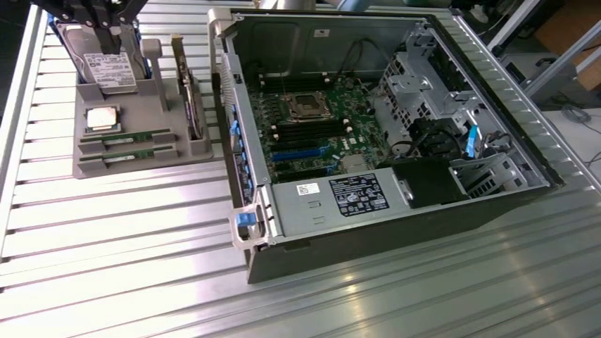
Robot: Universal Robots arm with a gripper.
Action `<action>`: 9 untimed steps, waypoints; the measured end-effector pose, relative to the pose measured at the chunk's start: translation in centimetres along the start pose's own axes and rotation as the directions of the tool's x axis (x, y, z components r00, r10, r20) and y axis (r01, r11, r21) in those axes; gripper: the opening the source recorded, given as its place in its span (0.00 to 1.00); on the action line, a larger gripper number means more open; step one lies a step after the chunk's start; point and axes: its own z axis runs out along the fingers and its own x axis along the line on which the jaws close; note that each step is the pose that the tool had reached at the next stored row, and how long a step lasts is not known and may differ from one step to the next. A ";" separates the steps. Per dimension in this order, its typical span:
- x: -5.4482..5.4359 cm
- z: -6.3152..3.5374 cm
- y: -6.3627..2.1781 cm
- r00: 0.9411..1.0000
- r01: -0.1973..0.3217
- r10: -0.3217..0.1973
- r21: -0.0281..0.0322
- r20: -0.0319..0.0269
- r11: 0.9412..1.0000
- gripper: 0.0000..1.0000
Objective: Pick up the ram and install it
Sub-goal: 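Reach for the ram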
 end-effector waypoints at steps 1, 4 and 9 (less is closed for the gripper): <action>0.1 0.00 -0.01 1.000 0.000 0.000 0.000 0.000 1.000 0.11; 0.6 -0.01 -0.04 1.000 0.000 0.000 0.000 0.000 1.000 0.11; 1.1 -0.03 -0.08 1.000 0.000 0.000 0.000 0.000 1.000 0.11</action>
